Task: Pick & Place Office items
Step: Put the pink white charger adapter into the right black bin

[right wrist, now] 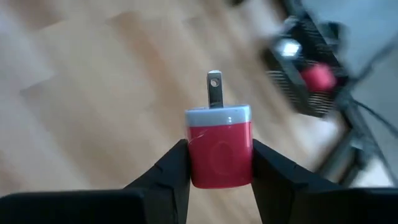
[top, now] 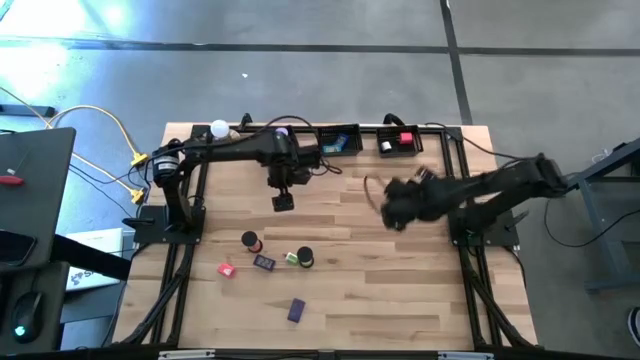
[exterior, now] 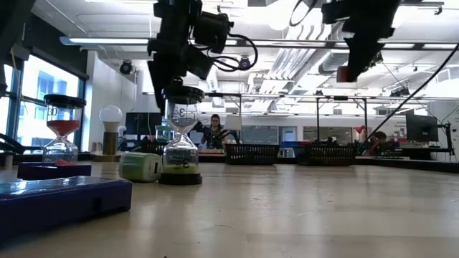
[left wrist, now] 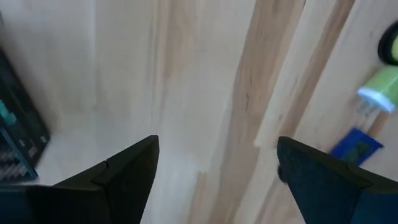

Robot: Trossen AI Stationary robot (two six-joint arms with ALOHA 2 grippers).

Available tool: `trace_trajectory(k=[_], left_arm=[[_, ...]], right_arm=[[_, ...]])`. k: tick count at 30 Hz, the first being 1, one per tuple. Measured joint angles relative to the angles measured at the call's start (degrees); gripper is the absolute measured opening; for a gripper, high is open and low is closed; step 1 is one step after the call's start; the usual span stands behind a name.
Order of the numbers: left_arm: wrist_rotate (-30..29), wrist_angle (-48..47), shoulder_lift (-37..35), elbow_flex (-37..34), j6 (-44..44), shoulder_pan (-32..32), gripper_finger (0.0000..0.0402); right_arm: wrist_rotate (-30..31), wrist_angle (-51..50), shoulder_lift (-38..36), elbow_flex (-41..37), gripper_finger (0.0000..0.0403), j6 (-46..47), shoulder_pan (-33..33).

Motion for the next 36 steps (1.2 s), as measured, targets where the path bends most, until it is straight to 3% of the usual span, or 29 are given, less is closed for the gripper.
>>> trace_trajectory(k=[6, 12, 17, 36], left_arm=[[0.04, 7.35, 0.0, 0.0, 1.13, 0.3, 0.0319], [0.05, 12.74, 0.0, 0.0, 2.26, 0.05, 0.0319], [0.44, 13.98, 0.0, 0.0, 2.52, -0.17, 0.0319], [0.63, 20.74, -0.2, -4.42, 0.69, -4.23, 0.0319]], right_arm=[[-0.06, 3.54, -2.04, 0.04, 0.0121, -10.22, -17.86], [-10.75, 15.91, -1.05, 0.04, 0.0123, -24.52, -35.49], [-19.8, 23.83, 1.31, 0.04, 0.0121, -30.02, -45.29], [-19.03, 29.0, 21.25, 0.03, 0.0122, -33.96, -56.28]])
